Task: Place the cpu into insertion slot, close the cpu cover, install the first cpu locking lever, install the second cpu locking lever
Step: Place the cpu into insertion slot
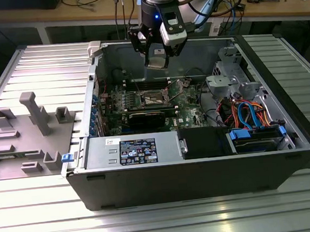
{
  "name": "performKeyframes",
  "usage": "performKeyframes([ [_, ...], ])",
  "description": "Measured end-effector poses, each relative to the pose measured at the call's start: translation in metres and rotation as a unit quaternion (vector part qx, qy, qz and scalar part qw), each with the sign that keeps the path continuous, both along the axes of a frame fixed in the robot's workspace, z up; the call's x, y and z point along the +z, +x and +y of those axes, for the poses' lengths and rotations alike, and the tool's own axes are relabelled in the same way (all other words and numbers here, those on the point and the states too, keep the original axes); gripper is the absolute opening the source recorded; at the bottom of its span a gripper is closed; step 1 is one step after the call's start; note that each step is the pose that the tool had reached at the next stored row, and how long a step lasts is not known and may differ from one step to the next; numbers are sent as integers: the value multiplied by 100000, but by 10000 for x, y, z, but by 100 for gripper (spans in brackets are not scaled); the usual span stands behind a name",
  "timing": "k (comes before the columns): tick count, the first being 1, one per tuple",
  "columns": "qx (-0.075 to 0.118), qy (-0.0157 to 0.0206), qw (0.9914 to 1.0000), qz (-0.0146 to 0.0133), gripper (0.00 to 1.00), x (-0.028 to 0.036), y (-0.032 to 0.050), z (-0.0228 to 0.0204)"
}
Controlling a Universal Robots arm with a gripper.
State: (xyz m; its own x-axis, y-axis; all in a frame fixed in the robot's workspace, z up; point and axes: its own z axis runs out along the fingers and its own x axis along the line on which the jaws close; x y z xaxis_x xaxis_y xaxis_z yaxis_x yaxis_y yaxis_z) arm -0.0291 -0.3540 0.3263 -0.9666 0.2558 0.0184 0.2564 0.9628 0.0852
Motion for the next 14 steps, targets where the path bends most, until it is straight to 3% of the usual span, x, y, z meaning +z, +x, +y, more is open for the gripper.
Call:
performKeyframes([
  [14, -766, -6, 99997, -2, 54, -3, 0, 0],
])
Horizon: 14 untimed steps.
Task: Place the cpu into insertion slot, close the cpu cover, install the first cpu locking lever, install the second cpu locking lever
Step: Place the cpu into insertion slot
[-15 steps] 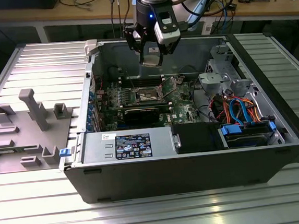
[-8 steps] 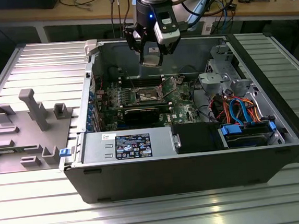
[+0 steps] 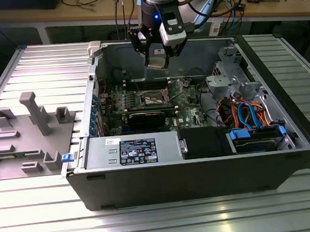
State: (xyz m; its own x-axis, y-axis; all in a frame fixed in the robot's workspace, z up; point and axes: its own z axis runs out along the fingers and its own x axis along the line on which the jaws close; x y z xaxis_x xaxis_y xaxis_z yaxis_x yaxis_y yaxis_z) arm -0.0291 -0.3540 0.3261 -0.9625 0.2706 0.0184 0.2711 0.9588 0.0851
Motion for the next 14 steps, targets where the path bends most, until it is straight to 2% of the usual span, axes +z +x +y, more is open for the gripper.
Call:
performKeyframes([
  [14, -864, -31, 99996, 2, 54, -2, 0, 0],
])
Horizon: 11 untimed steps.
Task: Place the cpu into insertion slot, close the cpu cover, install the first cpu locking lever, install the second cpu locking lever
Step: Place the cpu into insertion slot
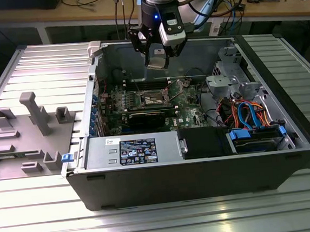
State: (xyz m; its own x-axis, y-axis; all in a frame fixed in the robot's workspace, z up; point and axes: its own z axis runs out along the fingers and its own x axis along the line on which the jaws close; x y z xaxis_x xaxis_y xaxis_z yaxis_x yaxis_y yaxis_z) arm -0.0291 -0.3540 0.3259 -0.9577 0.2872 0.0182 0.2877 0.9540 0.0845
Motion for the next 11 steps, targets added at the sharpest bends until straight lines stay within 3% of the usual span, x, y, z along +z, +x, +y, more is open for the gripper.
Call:
performKeyframes([
  [11, -1019, -6, 99995, 2, 54, -2, 0, 0],
])
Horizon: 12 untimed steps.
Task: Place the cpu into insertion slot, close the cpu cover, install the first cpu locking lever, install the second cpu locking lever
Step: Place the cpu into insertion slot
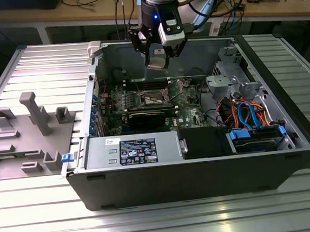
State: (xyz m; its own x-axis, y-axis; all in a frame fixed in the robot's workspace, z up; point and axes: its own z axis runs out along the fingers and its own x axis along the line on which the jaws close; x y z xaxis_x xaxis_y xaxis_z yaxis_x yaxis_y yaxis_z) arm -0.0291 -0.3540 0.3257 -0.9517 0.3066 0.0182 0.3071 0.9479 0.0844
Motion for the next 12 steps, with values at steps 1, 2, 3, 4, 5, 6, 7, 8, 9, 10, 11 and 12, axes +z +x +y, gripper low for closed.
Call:
performKeyframes([
  [1, -91, -1, 100000, -3, 54, 0, 0, 0],
  [2, -209, 0, 100000, 0, 54, -1, 0, 0],
  [3, -319, -1, 99999, -2, 54, -1, 0, 0],
  [4, -387, -1, 99999, -1, 54, -1, 0, 0],
  [5, -438, 0, 99999, -1, 54, -1, 0, 0],
  [6, -544, -1, 99999, -2, 54, -1, 0, 0],
  [7, -597, 3, 99998, -2, 54, -1, 0, 0],
  [8, -660, 2, 99998, -3, 54, -1, 0, 0],
  [9, -715, 0, 99997, -1, 54, -1, 0, 0],
  [10, -768, -2, 99997, -2, 54, -1, 0, 0],
  [11, -822, -2, 99997, -1, 54, -1, 0, 0],
  [12, -871, 3, 99996, -1, 54, -2, 0, 0],
])
